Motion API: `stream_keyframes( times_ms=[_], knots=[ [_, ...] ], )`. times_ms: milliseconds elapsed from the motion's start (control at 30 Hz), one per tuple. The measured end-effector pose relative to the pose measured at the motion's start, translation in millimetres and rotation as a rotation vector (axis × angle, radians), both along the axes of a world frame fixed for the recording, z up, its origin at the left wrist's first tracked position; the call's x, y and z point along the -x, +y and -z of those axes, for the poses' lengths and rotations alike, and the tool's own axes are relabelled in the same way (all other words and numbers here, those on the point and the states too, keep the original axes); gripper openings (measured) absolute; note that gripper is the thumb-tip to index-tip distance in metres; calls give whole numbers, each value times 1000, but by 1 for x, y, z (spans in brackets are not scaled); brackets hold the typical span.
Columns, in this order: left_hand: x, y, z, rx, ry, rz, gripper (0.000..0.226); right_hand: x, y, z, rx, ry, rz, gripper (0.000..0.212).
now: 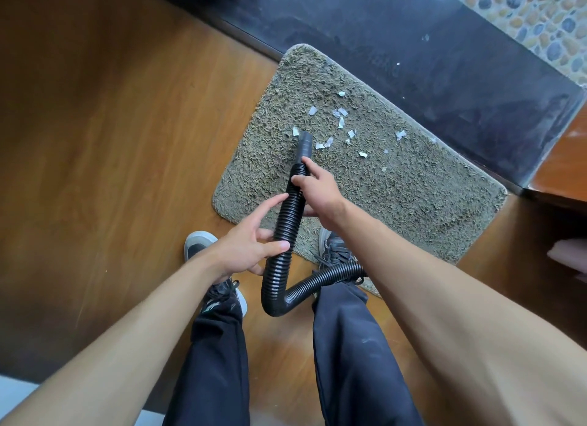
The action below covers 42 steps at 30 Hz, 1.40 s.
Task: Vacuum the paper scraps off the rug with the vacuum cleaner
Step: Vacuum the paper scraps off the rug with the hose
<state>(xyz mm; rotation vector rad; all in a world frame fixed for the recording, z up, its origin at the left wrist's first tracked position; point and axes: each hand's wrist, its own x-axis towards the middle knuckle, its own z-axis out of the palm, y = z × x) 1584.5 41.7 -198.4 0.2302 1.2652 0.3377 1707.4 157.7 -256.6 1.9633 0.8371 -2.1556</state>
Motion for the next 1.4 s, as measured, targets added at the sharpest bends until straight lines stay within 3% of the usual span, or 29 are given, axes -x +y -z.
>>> stream_keyframes(
  times_ms=[567,1000,1400],
  knots=[
    [8,-9,2,17,32,-70,77,21,-1,2,-17,56,-90,64],
    [-7,19,5,-9,20,42,79,-7,9,6,-23,2,47,60],
    [1,-32,-2,47,-12,-132,76,13,-21,0,39,53,-84,63]
  ],
)
